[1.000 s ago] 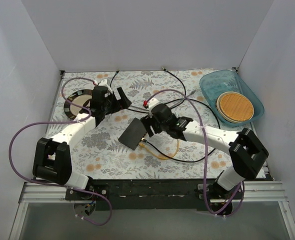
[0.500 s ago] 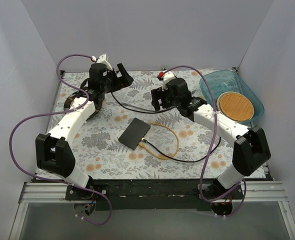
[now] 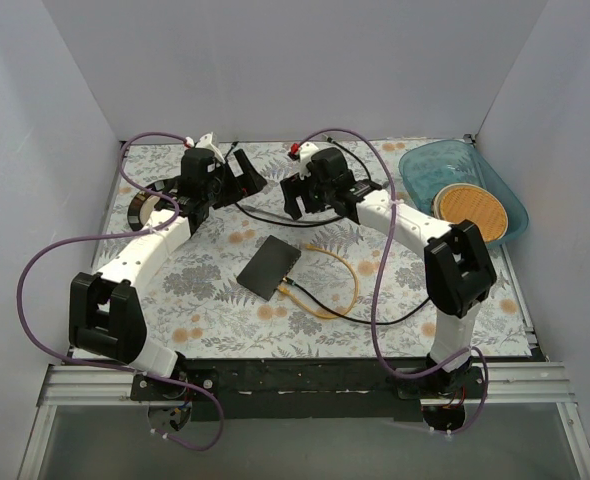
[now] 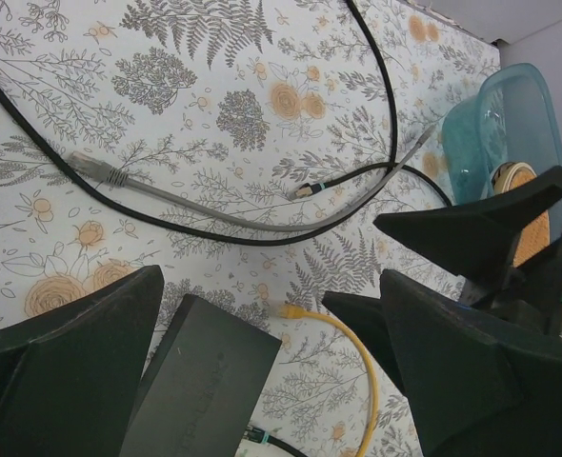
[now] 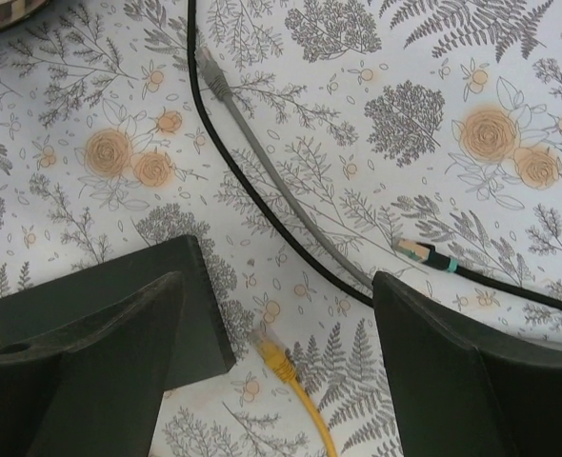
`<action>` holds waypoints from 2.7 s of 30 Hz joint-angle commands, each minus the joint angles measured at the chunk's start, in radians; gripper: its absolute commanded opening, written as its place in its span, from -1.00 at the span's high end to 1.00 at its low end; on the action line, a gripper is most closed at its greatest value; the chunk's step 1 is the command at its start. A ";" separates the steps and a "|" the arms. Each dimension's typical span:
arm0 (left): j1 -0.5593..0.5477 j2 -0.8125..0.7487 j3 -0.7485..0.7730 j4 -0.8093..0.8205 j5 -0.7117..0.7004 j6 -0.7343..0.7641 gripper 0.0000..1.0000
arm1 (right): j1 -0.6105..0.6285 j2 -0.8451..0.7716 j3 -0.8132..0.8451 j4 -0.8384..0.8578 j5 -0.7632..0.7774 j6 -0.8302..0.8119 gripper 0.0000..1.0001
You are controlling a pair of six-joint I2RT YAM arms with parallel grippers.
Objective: Insert the plug into the switch port
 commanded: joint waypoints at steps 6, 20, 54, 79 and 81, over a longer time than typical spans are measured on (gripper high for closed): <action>0.006 0.008 0.017 0.010 0.004 0.006 -0.96 | 0.004 0.211 0.265 -0.025 -0.077 -0.028 -0.69; 0.033 0.034 0.032 -0.010 -0.005 0.023 -0.96 | 0.007 0.454 0.447 -0.054 -0.103 -0.023 -0.47; 0.069 -0.005 -0.009 0.001 0.013 0.010 -0.96 | 0.021 0.307 0.359 -0.008 0.170 -0.105 0.97; 0.072 -0.077 -0.086 0.094 0.202 0.007 -0.96 | -0.113 -0.695 -0.229 -0.017 0.002 -0.175 0.97; 0.072 -0.069 -0.097 0.105 0.234 0.018 -0.96 | -0.113 -0.660 -0.310 -0.031 -0.155 -0.171 0.97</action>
